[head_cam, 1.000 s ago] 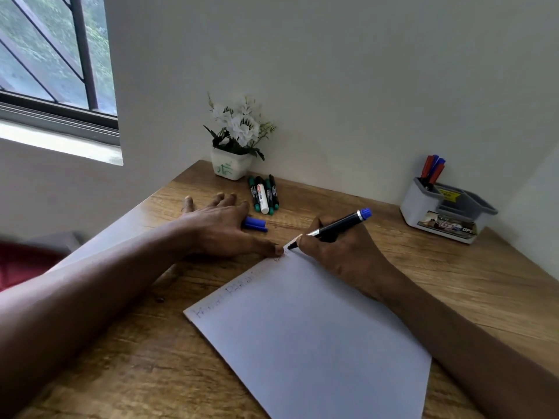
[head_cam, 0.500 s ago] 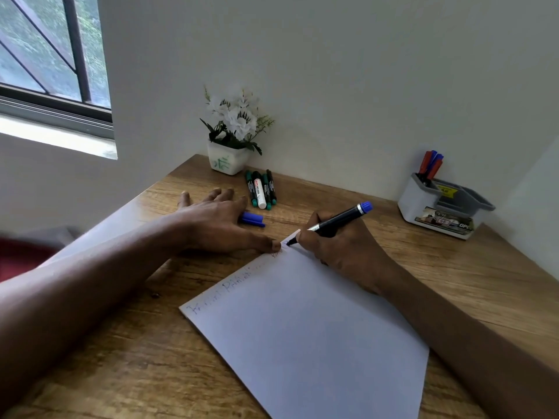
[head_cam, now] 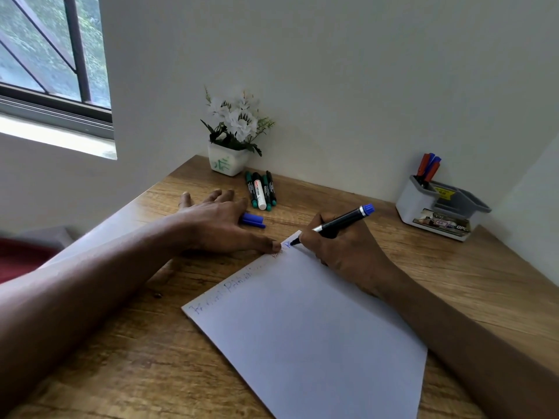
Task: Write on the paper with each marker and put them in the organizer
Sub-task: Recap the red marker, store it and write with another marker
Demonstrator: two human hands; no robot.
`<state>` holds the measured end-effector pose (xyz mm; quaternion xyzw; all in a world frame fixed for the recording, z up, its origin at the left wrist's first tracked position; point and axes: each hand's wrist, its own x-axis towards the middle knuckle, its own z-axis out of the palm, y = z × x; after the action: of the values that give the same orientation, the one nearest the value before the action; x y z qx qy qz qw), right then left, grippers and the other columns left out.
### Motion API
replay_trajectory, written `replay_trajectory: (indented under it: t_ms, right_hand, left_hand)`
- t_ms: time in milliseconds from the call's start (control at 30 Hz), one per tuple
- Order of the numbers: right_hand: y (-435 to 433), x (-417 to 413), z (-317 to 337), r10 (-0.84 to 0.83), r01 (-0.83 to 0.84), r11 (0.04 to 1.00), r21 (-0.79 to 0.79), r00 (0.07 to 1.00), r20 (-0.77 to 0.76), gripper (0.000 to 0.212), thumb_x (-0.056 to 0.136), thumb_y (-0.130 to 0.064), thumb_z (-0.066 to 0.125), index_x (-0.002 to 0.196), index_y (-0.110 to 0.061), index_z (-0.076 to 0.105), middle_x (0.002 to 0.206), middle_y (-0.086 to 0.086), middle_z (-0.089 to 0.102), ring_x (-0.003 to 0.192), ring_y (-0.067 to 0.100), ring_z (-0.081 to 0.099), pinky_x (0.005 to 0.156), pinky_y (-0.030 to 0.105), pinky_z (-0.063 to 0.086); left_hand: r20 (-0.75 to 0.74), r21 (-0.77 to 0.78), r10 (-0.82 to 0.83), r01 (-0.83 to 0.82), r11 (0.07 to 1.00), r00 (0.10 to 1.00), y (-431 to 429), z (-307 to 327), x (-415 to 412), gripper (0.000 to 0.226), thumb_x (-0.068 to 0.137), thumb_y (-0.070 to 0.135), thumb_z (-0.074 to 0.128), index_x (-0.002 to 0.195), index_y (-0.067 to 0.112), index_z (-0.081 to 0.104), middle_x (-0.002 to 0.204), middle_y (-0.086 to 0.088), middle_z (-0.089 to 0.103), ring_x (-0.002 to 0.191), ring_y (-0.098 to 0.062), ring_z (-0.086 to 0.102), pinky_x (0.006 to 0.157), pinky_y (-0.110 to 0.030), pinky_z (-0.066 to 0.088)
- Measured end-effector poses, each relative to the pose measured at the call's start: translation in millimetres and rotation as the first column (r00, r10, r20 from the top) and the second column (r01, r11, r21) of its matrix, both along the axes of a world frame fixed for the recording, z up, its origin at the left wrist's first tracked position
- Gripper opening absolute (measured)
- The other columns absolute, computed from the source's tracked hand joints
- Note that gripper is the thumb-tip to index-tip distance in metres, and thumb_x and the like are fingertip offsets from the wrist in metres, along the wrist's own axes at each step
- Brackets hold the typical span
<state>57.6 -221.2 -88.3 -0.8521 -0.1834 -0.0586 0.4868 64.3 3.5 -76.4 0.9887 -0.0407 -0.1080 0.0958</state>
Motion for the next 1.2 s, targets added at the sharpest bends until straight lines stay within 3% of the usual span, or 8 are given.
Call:
replay_trajectory:
  t_ms: [267, 500, 733, 833, 967, 1100, 1200]
  right_hand:
    - [0.5, -0.9, -1.2, -0.029, 0.029, 1.000, 0.003, 0.999, 0.013, 0.025, 0.084, -0.013, 0.071, 0.063, -0.014, 0.057, 0.048, -0.014, 0.051, 0.043, 0.001, 0.043, 0.044, 0.014, 0.035]
    - [-2.3, 0.2, 0.3, -0.036, 0.035, 0.999, 0.031, 0.999, 0.010, 0.020, 0.082, -0.013, 0.071, 0.066, -0.010, 0.060, 0.052, -0.004, 0.054, 0.048, 0.010, 0.047, 0.049, 0.025, 0.040]
    - [-2.0, 1.1, -1.5, -0.061, 0.060, 0.997, 0.038, 0.997, 0.035, 0.013, 0.083, -0.011, 0.073, 0.072, -0.006, 0.067, 0.057, -0.004, 0.059, 0.051, 0.004, 0.051, 0.050, 0.018, 0.041]
    - [-1.7, -0.2, -0.6, -0.016, 0.016, 1.000, 0.019, 1.000, 0.018, 0.016, 0.084, -0.010, 0.072, 0.069, -0.012, 0.065, 0.057, -0.004, 0.062, 0.050, 0.004, 0.052, 0.051, 0.016, 0.041]
    - [-0.7, -0.3, -0.5, -0.081, 0.081, 0.997, -0.005, 0.996, 0.040, 0.021, 0.081, -0.014, 0.073, 0.063, -0.015, 0.061, 0.053, -0.010, 0.058, 0.048, 0.002, 0.049, 0.048, 0.016, 0.039]
    - [-1.1, -0.7, -2.5, -0.090, 0.090, 0.996, 0.019, 0.995, 0.038, 0.011, 0.082, -0.013, 0.074, 0.072, -0.011, 0.071, 0.063, 0.002, 0.071, 0.058, 0.008, 0.061, 0.057, 0.022, 0.050]
    - [-0.4, -0.1, -2.0, -0.132, 0.132, 0.991, 0.002, 0.989, 0.061, 0.014, 0.080, -0.014, 0.074, 0.068, -0.009, 0.068, 0.058, 0.002, 0.066, 0.054, 0.007, 0.056, 0.051, 0.019, 0.045]
  left_hand:
    - [0.002, -0.016, 0.000, 0.000, 1.000, 1.000, 2.1, -1.4, 2.0, 0.132, 0.051, 0.095, 0.036, 0.165, 0.032, 0.017, 0.175, -0.002, -0.003, 0.161, -0.024, -0.008, 0.123, -0.070, -0.007]
    - [0.003, -0.007, 0.000, 0.000, 1.000, 1.000, -0.6, 0.2, -0.2, 0.129, 0.051, 0.093, 0.035, 0.164, 0.033, 0.020, 0.175, -0.003, 0.001, 0.161, -0.024, -0.006, 0.123, -0.069, -0.006]
    - [0.002, -0.001, 0.004, -0.004, 1.000, 1.000, -0.7, 0.9, 0.6, 0.131, 0.050, 0.093, 0.033, 0.165, 0.033, 0.014, 0.175, -0.003, -0.001, 0.161, -0.024, -0.005, 0.124, -0.068, -0.006]
    - [0.007, 0.004, 0.002, -0.002, 1.000, 1.000, -0.3, -0.1, 1.4, 0.130, 0.051, 0.094, 0.033, 0.164, 0.034, 0.016, 0.175, -0.003, 0.000, 0.161, -0.025, -0.004, 0.124, -0.068, -0.005]
    - [0.005, 0.010, 0.004, -0.004, 1.000, 1.000, -0.9, 0.2, 1.0, 0.131, 0.050, 0.094, 0.033, 0.165, 0.034, 0.015, 0.175, -0.002, 0.000, 0.161, -0.025, -0.004, 0.123, -0.067, -0.005]
    - [0.004, 0.000, 0.004, -0.004, 1.000, 1.000, -0.9, 1.4, 0.2, 0.130, 0.050, 0.094, 0.034, 0.164, 0.033, 0.018, 0.175, -0.003, 0.000, 0.161, -0.026, -0.004, 0.124, -0.068, -0.005]
    - [0.004, 0.002, 0.007, -0.007, 1.000, 1.000, -1.8, 2.4, -1.6, 0.128, 0.053, 0.094, 0.035, 0.164, 0.033, 0.019, 0.175, -0.003, 0.001, 0.161, -0.025, -0.004, 0.124, -0.067, -0.005]
